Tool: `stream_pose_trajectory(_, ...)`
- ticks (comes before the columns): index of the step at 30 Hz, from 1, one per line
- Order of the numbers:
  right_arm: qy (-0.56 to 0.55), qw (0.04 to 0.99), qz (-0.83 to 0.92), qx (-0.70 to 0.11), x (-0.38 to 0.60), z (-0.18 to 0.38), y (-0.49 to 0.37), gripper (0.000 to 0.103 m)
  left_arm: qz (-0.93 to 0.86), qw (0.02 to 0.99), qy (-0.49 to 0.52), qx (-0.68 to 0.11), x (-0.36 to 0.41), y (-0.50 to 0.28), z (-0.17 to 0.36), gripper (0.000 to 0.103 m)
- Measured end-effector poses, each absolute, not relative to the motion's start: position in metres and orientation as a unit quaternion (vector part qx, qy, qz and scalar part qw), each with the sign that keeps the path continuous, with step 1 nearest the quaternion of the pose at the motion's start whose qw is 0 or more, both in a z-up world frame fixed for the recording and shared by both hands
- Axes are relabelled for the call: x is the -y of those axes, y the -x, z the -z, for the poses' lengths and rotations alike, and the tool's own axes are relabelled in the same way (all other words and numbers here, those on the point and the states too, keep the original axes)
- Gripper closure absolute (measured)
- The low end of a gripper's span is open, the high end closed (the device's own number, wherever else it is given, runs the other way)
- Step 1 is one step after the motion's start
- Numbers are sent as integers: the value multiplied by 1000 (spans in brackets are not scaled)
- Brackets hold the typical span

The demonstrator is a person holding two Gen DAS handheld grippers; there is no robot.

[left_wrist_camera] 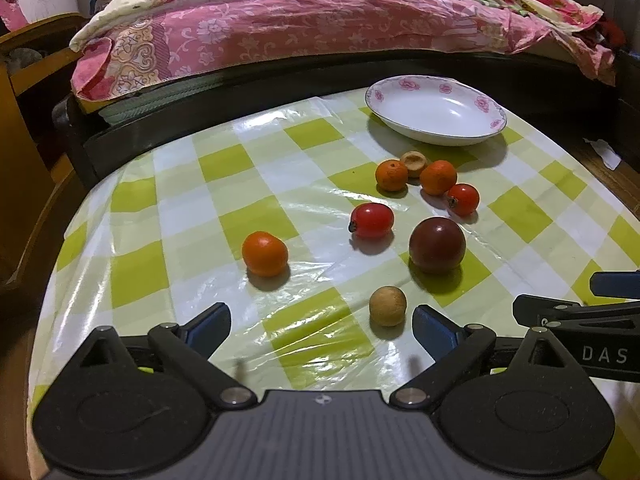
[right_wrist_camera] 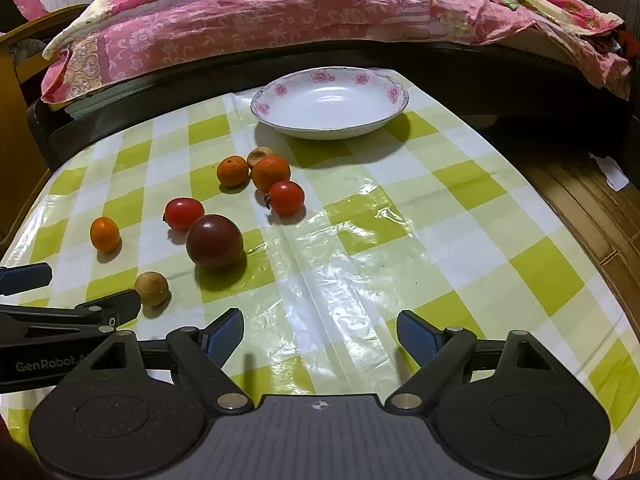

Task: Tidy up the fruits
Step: 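Grasp the small tan round fruit with the left tool while the right tool grasps the large dark red tomato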

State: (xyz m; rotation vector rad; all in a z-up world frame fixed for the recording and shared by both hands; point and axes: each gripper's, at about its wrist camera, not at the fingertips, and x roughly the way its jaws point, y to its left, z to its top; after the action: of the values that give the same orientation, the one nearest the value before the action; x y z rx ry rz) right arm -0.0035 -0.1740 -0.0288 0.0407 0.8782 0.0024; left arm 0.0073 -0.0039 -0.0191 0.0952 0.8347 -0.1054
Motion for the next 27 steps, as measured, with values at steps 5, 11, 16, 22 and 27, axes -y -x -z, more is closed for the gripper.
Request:
stream_pose_trajectory(5,-27,903,-4,-429,176,30,3,23,60,909,-52,-410,9,-12,24,6)
stream_pose_trajectory(11,-25,905,-9,-424,177,29,2,23,74,905,-57,-414,17,-17,30,14)
stream_pose_trajectory(16,-35,904,-9,-425,181,28,-1,23,86,902,-62,-418,24,-21,34,34)
stream_pose_trajectory(22,-36,904,-13,-425,181,28,-4,23,101,900,-57,-419,27,-25,36,54)
stream_pose_trajectory(27,-42,902,-24,-429,183,29,-10,26,120,898,-43,-421,24,-25,34,70)
